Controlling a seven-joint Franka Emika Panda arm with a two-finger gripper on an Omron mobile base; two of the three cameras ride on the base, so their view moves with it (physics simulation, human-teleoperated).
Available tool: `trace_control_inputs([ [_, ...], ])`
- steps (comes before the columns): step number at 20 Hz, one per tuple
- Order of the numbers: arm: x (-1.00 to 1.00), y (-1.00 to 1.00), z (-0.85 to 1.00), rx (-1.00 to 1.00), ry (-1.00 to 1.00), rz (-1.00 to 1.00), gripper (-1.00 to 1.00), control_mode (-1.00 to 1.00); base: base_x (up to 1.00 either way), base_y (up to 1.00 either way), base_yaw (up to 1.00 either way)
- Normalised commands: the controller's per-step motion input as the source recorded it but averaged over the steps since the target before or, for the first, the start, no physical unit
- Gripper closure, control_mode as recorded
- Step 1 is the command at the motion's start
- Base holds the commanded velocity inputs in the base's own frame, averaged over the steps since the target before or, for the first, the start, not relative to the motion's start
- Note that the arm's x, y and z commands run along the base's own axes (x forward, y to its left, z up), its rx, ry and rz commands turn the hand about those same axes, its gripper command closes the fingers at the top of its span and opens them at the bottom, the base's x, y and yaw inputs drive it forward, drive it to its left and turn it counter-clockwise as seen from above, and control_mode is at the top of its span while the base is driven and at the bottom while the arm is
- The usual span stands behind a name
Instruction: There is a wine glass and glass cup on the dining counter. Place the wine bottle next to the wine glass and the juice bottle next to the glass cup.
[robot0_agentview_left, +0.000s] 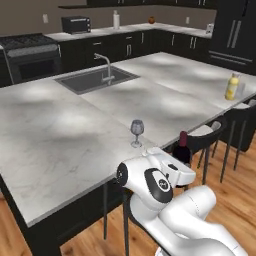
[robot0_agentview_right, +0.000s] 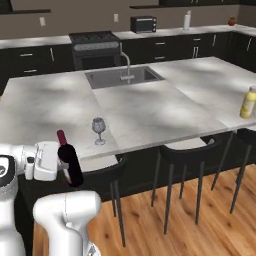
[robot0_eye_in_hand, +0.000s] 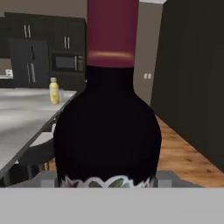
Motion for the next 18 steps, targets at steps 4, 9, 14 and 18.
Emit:
trace_control_inputs([
  [4,0.0,0.0,0.0,0.0,0.0,0.0,1.0,1.0,0.72,-0.09,0.17],
  [9,0.0,0.0,0.0,0.0,0.0,0.0,1.0,1.0,0.56,-0.01,0.21],
  [14,0.0,0.0,0.0,0.0,0.0,0.0,1.0,1.0,0.34,0.0,0.26],
  [18,0.0,0.0,0.0,0.0,0.0,0.0,1.0,1.0,0.13,-0.02,0.14],
])
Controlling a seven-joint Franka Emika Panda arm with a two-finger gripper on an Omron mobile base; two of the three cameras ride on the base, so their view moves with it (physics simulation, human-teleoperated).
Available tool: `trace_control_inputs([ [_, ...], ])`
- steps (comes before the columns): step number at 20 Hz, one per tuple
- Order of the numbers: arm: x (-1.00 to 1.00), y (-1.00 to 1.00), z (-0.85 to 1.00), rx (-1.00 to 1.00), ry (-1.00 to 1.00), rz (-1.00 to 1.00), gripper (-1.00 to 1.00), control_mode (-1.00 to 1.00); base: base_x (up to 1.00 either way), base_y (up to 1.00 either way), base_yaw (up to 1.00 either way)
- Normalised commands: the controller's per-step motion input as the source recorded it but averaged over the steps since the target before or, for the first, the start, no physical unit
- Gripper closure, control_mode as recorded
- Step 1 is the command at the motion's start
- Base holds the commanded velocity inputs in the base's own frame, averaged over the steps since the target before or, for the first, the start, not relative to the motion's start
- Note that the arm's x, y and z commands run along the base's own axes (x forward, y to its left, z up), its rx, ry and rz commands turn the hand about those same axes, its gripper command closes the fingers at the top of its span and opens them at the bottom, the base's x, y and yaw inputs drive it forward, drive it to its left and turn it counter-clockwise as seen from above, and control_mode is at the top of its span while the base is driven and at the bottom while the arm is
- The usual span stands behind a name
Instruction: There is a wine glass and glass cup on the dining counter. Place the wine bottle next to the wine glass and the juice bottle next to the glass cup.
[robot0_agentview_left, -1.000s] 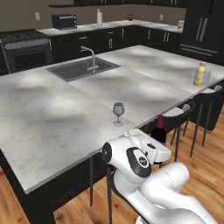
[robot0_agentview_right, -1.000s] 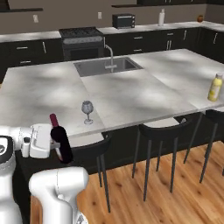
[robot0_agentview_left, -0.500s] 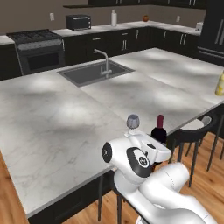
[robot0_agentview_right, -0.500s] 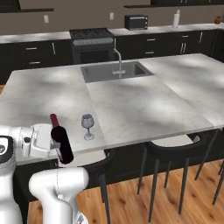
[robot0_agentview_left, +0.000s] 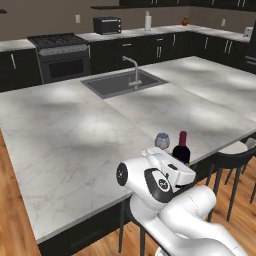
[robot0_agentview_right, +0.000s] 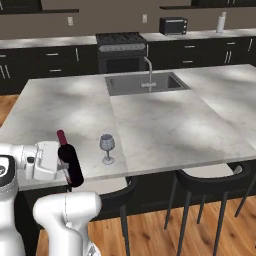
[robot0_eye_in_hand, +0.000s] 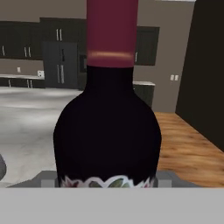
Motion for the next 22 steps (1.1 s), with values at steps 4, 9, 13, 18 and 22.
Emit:
trace_control_inputs([
  [4,0.0,0.0,0.0,0.0,0.0,0.0,1.0,1.0,0.01,-0.02,0.01],
  [9,0.0,0.0,0.0,0.0,0.0,0.0,1.0,1.0,0.01,0.0,0.0],
  [13,0.0,0.0,0.0,0.0,0.0,0.0,1.0,1.0,0.0,0.0,0.0],
  [18,0.0,0.0,0.0,0.0,0.0,0.0,1.0,1.0,0.0,0.0,0.0],
  [22,0.0,0.0,0.0,0.0,0.0,0.0,1.0,1.0,0.0,0.0,0.0],
])
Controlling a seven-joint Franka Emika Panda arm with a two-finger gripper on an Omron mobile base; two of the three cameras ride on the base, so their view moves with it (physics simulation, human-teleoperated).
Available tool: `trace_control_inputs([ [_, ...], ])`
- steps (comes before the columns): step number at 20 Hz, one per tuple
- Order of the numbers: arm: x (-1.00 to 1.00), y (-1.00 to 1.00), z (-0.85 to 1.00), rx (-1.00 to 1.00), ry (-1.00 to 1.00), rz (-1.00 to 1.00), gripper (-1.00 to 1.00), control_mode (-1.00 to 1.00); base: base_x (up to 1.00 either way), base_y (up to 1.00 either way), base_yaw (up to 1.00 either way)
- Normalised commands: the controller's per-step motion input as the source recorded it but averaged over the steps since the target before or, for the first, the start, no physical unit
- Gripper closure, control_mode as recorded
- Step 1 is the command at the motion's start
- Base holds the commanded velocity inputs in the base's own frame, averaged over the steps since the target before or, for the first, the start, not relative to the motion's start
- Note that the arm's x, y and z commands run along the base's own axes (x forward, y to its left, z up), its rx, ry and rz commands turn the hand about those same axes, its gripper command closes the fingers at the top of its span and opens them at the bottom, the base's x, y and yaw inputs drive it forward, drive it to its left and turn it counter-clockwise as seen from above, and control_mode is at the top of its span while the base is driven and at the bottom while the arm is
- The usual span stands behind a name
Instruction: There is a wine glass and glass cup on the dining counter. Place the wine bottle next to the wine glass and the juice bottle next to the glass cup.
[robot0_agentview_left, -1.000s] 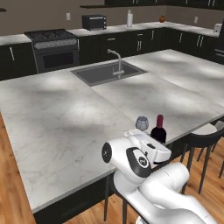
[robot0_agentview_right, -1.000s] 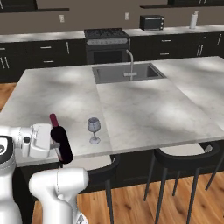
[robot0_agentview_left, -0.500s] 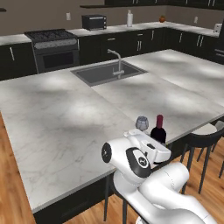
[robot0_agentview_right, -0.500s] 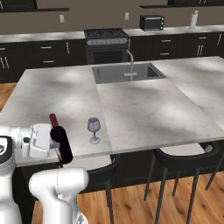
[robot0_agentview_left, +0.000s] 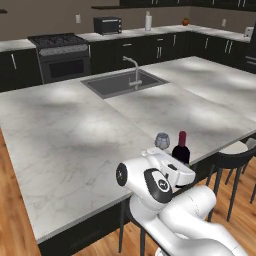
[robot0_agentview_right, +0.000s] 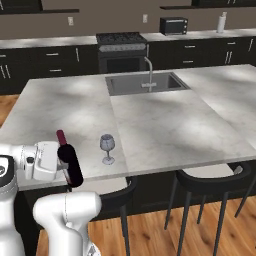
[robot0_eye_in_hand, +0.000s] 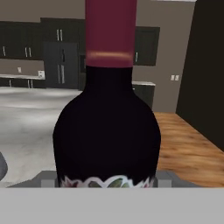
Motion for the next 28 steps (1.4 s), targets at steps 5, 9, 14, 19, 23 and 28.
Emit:
trace_control_inputs([
  [5,0.0,0.0,0.0,0.0,0.0,0.0,1.0,-1.0,0.0,0.0,0.0],
  [9,0.0,0.0,0.0,0.0,0.0,0.0,1.0,-1.0,0.0,0.0,0.0],
  [14,0.0,0.0,0.0,0.0,0.0,0.0,1.0,-1.0,0.0,0.0,0.0],
  [19,0.0,0.0,0.0,0.0,0.0,0.0,1.0,-1.0,0.0,0.0,0.0],
  [23,0.1,0.16,0.0,0.0,-0.09,0.0,1.0,-1.0,0.0,0.0,0.0],
  [28,0.35,0.32,0.0,0.0,-0.1,0.0,1.0,-1.0,0.0,0.0,0.0],
])
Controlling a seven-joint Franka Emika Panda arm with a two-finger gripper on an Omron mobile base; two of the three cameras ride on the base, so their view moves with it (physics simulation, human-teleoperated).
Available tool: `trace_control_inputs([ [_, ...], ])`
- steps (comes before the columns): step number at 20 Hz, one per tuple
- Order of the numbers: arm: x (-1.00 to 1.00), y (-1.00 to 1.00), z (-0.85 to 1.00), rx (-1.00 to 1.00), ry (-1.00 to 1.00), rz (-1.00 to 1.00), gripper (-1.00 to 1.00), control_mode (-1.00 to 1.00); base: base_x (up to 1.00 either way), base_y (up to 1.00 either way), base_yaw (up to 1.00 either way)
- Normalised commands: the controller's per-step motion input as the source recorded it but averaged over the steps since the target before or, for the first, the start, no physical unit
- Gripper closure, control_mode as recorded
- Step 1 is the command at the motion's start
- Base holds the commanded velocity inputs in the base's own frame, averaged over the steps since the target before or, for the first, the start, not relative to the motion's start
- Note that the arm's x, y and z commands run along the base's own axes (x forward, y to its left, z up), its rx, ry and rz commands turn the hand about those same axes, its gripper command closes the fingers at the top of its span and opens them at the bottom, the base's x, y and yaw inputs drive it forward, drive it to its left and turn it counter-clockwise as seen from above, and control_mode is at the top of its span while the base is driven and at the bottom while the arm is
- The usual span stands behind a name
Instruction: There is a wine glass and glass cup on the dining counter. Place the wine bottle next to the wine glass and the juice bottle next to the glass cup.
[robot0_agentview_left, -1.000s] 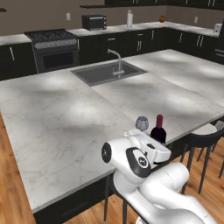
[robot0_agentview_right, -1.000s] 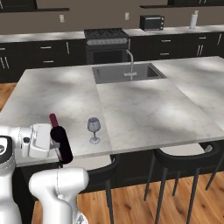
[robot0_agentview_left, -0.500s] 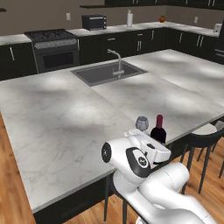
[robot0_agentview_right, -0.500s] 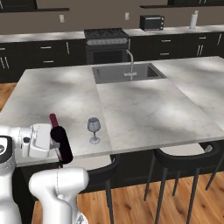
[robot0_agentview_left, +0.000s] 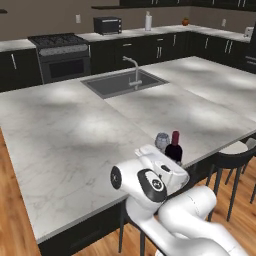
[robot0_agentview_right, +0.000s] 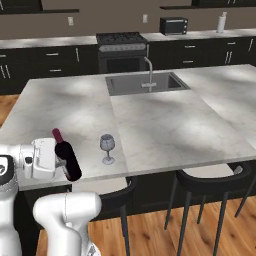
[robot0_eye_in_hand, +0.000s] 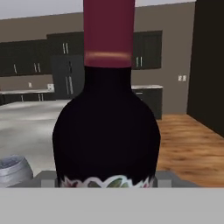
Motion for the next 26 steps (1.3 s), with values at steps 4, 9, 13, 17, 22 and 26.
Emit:
trace_control_inputs([
  [4,0.54,0.19,0.0,0.01,0.0,0.0,1.0,-1.0,0.0,0.0,0.0],
  [9,0.65,0.07,0.0,0.03,0.08,0.0,1.0,-1.0,0.0,0.0,0.0],
  [13,0.49,0.15,-0.12,0.0,0.11,0.02,1.0,-1.0,0.0,0.0,0.0],
  [17,0.36,0.07,-0.13,0.0,0.04,0.06,1.0,-1.0,0.0,0.0,0.0],
  [22,0.49,0.01,-0.2,0.0,0.07,0.06,1.0,-1.0,0.0,0.0,0.0],
  [26,0.38,-0.04,-0.26,0.0,0.01,0.11,1.0,-1.0,0.0,0.0,0.0],
])
